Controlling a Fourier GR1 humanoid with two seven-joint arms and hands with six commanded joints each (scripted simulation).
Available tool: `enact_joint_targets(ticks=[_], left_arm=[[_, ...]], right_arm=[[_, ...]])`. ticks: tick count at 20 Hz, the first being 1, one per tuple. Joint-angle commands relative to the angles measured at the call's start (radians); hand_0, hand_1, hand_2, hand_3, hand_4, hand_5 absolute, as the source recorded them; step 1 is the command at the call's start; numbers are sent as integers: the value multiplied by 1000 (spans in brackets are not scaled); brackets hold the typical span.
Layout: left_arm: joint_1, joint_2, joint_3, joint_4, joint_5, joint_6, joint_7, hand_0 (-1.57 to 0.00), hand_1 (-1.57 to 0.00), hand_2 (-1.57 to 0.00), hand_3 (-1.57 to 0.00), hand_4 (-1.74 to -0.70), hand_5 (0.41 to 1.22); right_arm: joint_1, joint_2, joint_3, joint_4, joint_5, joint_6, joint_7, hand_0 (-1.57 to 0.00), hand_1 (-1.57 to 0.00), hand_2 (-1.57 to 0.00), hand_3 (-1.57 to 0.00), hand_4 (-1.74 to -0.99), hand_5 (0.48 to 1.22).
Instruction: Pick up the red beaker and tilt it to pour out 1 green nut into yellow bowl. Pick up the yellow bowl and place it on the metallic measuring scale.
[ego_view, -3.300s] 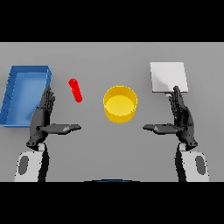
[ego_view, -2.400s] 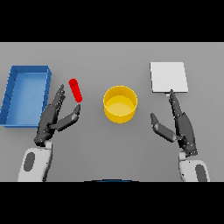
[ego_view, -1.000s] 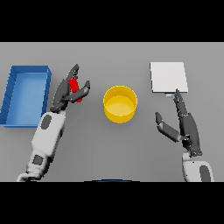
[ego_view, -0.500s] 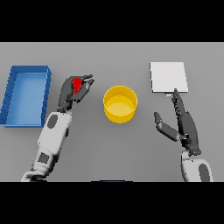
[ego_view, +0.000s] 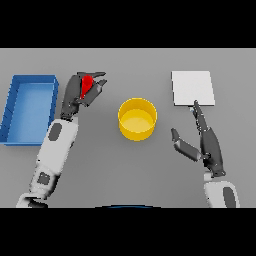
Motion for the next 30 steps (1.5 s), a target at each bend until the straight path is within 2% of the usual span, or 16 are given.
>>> enact_joint_targets(ticks=[1,3,5,9,10,14,17,20,23,24,28,30], left_arm=[[1,22,-33,-21,-30,-11,38,-1555,-1555,-1556,-1555,-1725,1107],[-19,70,-124,-42,-112,-49,92,-1561,-1561,-1561,-1561,-1731,1119],[-13,104,-182,-82,-151,-80,118,-1563,-1563,-1563,-1563,-1733,1119],[-1,139,-236,-125,-171,-107,149,-1563,-1563,-1563,-1563,-1733,1113],[-18,158,-267,-139,-206,-114,175,-1564,-1565,-1565,-1565,-1734,1112],[-112,229,-418,-106,-379,-149,206,-1568,-1568,-1568,-1568,-1738,1137],[-201,249,-515,-35,-493,-170,222,-1570,-1570,-1570,-1570,-1740,1166],[-283,278,-596,23,-561,-228,180,-1570,-1570,-1570,-1570,-1740,1193],[-366,279,-693,79,-634,-293,156,-1571,-1571,-1571,-1571,-1613,1206],[-397,269,-732,97,-661,-329,173,-1571,-1571,-1571,-1571,-1637,1209],[-470,253,-835,146,-700,-399,131,-1571,-1571,-1571,-1571,-1694,1216],[-520,250,-878,173,-721,-437,122,-1571,-1571,-1571,-1571,-1709,1218]], right_arm=[[-3,-5,-9,3,-2,-3,12,1,1,1,1,-1249,679],[20,4,12,-3,30,-16,1,1,1,1,1,-1245,688],[20,-4,8,-32,29,-18,17,1,1,1,1,-1243,694],[25,-7,10,-34,27,-11,22,1,1,1,1,-1243,710],[30,-9,10,-43,23,-6,23,1,1,1,1,-1248,711],[19,-4,7,-28,14,-2,25,1,1,1,1,-1266,720],[10,-6,3,-21,8,2,25,1,1,1,1,-1269,722],[23,-4,6,-31,5,6,10,1,1,1,1,-1264,717],[21,-1,2,-32,6,-3,12,1,1,1,1,-1258,697],[6,5,2,-17,10,-9,18,1,1,1,1,-1253,688],[16,23,2,-19,8,-23,22,1,1,1,1,-1220,657],[25,19,-2,-22,7,-25,5,1,1,1,1,-1198,650]])
